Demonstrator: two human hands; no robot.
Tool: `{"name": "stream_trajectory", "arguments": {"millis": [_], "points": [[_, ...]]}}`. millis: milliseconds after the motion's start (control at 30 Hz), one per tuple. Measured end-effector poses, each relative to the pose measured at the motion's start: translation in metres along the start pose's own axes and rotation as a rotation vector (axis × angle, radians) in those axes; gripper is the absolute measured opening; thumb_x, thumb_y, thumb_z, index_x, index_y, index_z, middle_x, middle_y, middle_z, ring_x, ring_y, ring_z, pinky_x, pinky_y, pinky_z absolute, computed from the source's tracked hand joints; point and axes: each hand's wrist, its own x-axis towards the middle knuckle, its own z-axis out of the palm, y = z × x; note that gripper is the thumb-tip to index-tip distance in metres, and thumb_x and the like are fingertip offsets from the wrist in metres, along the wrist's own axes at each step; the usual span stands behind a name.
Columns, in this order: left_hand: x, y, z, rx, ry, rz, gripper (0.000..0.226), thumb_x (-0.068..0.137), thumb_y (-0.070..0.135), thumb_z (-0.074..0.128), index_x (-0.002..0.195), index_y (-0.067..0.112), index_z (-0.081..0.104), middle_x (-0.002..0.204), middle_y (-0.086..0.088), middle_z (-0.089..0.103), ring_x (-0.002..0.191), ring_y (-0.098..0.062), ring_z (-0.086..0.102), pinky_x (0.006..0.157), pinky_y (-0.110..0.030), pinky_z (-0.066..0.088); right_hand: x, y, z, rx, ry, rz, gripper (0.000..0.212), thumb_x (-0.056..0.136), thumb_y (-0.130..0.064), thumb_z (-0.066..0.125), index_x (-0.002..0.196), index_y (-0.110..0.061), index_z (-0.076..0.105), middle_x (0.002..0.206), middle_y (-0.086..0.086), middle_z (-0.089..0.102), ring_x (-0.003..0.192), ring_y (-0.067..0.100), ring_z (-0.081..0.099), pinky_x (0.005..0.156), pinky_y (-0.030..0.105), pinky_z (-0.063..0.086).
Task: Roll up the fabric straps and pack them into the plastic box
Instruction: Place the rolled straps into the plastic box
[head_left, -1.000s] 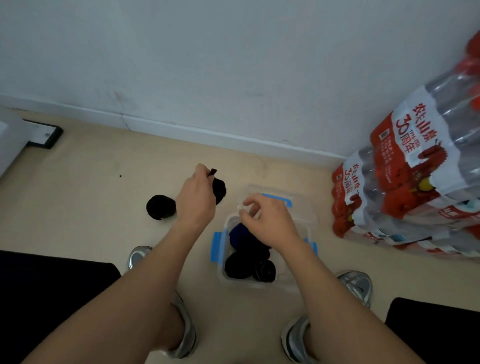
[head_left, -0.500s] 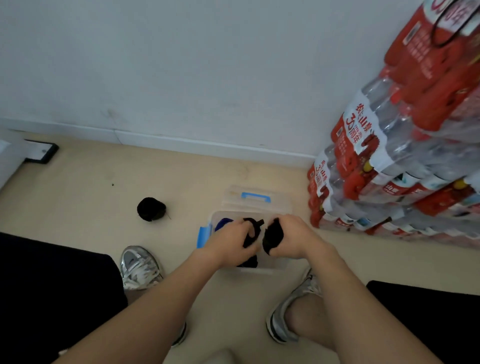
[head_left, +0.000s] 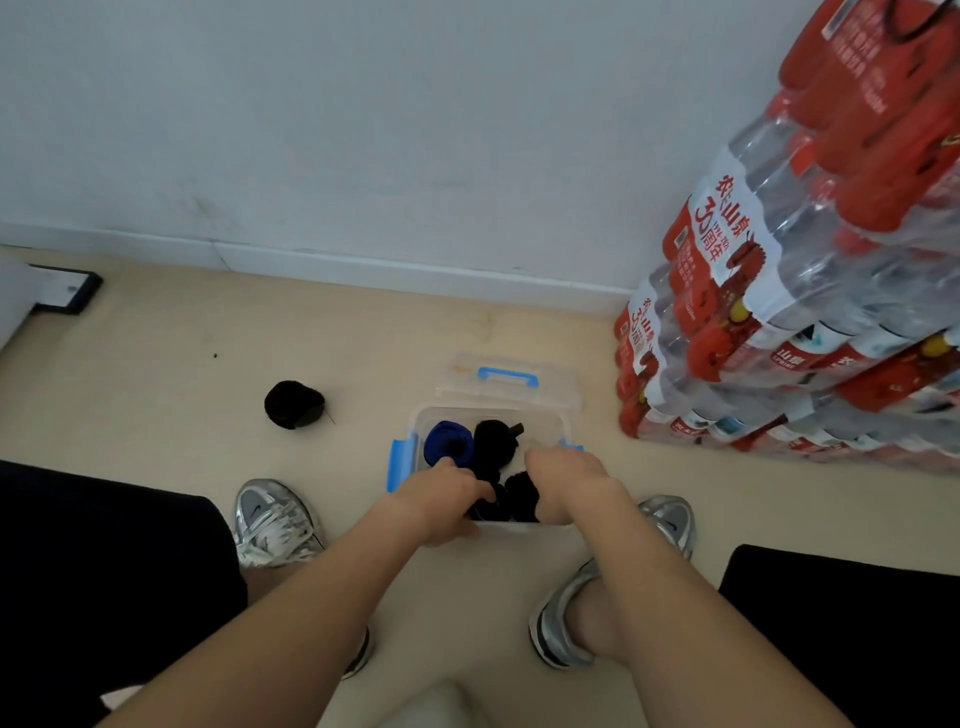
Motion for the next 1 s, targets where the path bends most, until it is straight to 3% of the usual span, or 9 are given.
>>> {"name": "stream_trajectory", "arguments": {"millis": [233, 333, 433, 567, 667, 733, 867, 933, 1000], "points": [[-0.003, -0.006, 0.006, -0.048, 0.048, 0.008, 0.051, 0.103, 0.044, 0.068, 0.151, 0.029, 0.058, 0.141, 0.0, 0.064, 0.134, -0.026, 0.049, 0.103, -0.05, 0.053, 0.014, -0.019, 0.005, -0.115, 0.053, 0.034, 0.039, 0.1, 0.003, 0.057, 0.137, -0.009, 0.063, 0.141, 0.013, 0.062, 0.13, 0.033, 0.064, 0.1, 0.043, 0.054], [-0.01, -0.013, 0.006, -0.223, 0.319, -0.024, 0.027, 0.1, 0.048, 0.061, 0.105, 0.024, 0.073, 0.103, 0.002, 0.072, 0.11, -0.024, 0.063, 0.084, -0.042, 0.056, 0.017, -0.029, 0.0, -0.139, 0.028, 0.038, 0.037, 0.1, -0.002, 0.06, 0.135, -0.01, 0.065, 0.14, 0.012, 0.062, 0.129, 0.032, 0.063, 0.098, 0.041, 0.054], [-0.017, -0.034, 0.003, -0.323, 0.654, -0.23, 0.027, 0.098, 0.047, 0.056, 0.081, 0.026, 0.058, 0.082, 0.008, 0.064, 0.088, -0.021, 0.062, 0.068, -0.037, 0.049, 0.018, -0.051, -0.018, -0.134, 0.072, 0.047, 0.032, 0.096, -0.01, 0.066, 0.127, -0.016, 0.066, 0.129, 0.009, 0.067, 0.119, 0.03, 0.068, 0.085, 0.038, 0.051], [-0.024, -0.079, 0.001, -0.481, 0.873, -0.474, 0.015, 0.098, 0.038, 0.061, 0.092, 0.024, 0.062, 0.093, 0.006, 0.061, 0.09, -0.02, 0.058, 0.066, -0.036, 0.046, 0.027, -0.085, -0.041, 0.029, 0.156, -0.12, 0.005, 0.091, -0.017, 0.062, 0.089, -0.022, 0.06, 0.1, 0.005, 0.066, 0.092, 0.03, 0.066, 0.07, 0.035, 0.048], [-0.026, -0.12, 0.002, -0.524, 0.88, -0.66, 0.024, 0.097, 0.021, 0.066, 0.119, 0.012, 0.065, 0.124, -0.007, 0.056, 0.116, -0.029, 0.052, 0.08, -0.045, 0.052, 0.037, -0.109, -0.039, 0.261, 0.188, -0.262, 0.022, 0.096, -0.02, 0.053, 0.11, -0.024, 0.069, 0.113, 0.003, 0.069, 0.101, 0.029, 0.065, 0.077, 0.039, 0.053], [-0.029, -0.145, 0.001, -0.558, 0.873, -0.765, 0.039, 0.093, 0.01, 0.067, 0.132, 0.007, 0.062, 0.139, -0.015, 0.05, 0.128, -0.04, 0.047, 0.096, -0.05, 0.05, 0.046, -0.12, -0.032, 0.314, 0.219, -0.285, 0.028, 0.098, -0.025, 0.052, 0.121, -0.026, 0.069, 0.114, 0.004, 0.068, 0.098, 0.028, 0.065, 0.068, 0.036, 0.046], [-0.029, -0.186, 0.005, -0.638, 0.717, -0.875, 0.068, 0.097, 0.009, 0.066, 0.159, 0.021, 0.041, 0.174, -0.009, 0.016, 0.152, -0.045, 0.026, 0.112, -0.065, 0.044, 0.065, -0.129, -0.021, 0.326, 0.31, -0.264, 0.024, 0.101, -0.034, 0.054, 0.117, -0.026, 0.07, 0.105, 0.003, 0.068, 0.09, 0.028, 0.067, 0.069, 0.037, 0.049], [-0.025, -0.202, 0.011, -0.684, 0.605, -0.83, 0.075, 0.101, 0.009, 0.065, 0.165, 0.025, 0.031, 0.176, -0.008, 0.01, 0.151, -0.049, 0.031, 0.116, -0.064, 0.041, 0.072, -0.129, -0.021, 0.361, 0.337, -0.243, 0.022, 0.101, -0.037, 0.055, 0.112, -0.026, 0.071, 0.1, 0.001, 0.072, 0.09, 0.026, 0.068, 0.071, 0.037, 0.052], [-0.02, -0.21, 0.017, -0.704, 0.595, -0.778, 0.074, 0.099, 0.004, 0.065, 0.164, 0.02, 0.033, 0.167, -0.015, 0.023, 0.134, -0.053, 0.049, 0.113, -0.059, 0.043, 0.077, -0.127, -0.022, 0.391, 0.351, -0.205, 0.019, 0.1, -0.039, 0.057, 0.106, -0.029, 0.071, 0.091, -0.003, 0.074, 0.086, 0.024, 0.068, 0.069, 0.036, 0.053]]}}
